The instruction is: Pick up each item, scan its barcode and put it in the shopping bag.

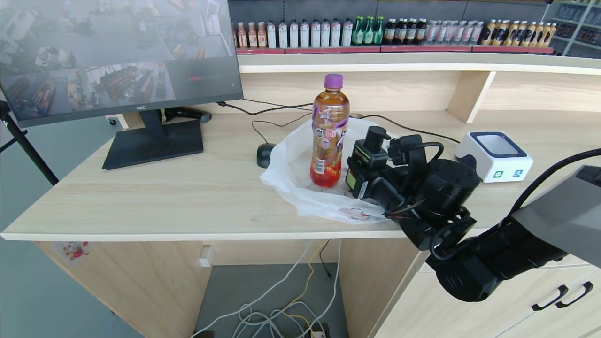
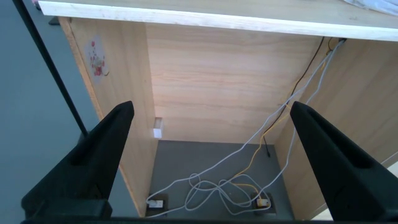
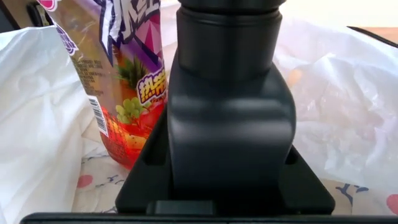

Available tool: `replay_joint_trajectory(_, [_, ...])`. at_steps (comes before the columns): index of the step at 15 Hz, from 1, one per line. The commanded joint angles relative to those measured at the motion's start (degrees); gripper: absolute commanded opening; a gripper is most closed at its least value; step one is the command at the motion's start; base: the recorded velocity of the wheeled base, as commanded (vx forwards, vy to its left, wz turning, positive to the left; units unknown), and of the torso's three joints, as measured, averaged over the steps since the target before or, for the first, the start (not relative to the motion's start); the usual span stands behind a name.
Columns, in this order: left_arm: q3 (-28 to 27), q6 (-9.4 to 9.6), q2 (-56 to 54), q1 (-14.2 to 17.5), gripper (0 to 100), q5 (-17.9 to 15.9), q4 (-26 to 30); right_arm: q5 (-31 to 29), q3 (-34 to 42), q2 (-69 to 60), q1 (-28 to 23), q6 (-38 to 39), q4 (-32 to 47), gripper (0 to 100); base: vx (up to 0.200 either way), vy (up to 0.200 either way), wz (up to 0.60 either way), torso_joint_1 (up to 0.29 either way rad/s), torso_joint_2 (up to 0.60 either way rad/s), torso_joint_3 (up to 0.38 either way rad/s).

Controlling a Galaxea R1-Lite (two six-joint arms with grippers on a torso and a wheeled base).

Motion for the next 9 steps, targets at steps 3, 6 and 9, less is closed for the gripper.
replay_joint_trajectory(3, [0.00, 0.00, -0.01, 0.01, 100, 0.01, -0.02, -0.08, -0.03, -0.08, 0.23, -0.11, -1.49, 100, 0.000, 0.000, 0.00, 0.000, 0.00, 0.000])
replay_joint_trajectory(6, [0.00, 0.09, -0.01, 0.01, 100, 0.01, 0.06, -0.08, 1.64, -1.57, 0.40, -1.25, -3.95, 100, 0.000, 0.000, 0.00, 0.000, 0.00, 0.000])
replay_joint_trajectory(9, [0.00, 0.00, -0.01, 0.01, 100, 0.01, -0.02, 0.01, 6.65, -4.56, 0.40, -1.34, -5.09, 100, 0.000, 0.000, 0.00, 0.000, 0.00, 0.000])
